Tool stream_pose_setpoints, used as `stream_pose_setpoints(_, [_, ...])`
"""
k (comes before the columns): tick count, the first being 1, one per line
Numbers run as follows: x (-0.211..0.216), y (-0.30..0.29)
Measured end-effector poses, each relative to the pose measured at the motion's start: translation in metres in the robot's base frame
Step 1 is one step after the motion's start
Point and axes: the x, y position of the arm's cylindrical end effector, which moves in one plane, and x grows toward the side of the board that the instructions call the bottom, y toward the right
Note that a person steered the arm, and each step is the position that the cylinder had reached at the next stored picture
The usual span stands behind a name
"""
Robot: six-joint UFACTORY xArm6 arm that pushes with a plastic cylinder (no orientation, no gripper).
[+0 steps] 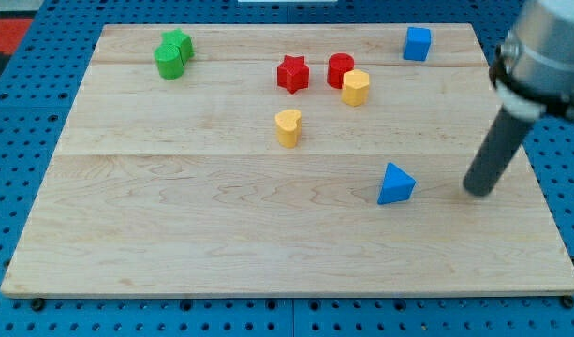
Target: Push the blue triangle towards the bottom of the yellow hexagon
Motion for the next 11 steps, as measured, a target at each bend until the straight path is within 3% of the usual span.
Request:
stream_pose_setpoints(1, [0.058, -0.063])
stream_pose_setpoints(2, [0.058, -0.103])
stream_pose_setpoints(4, [0.027, -0.075])
stream_pose_setpoints(7, [-0.083, -0.074])
stream_pose_setpoints(10, [-0.082, -0.126])
stream_pose_setpoints(11, [-0.102, -0.134])
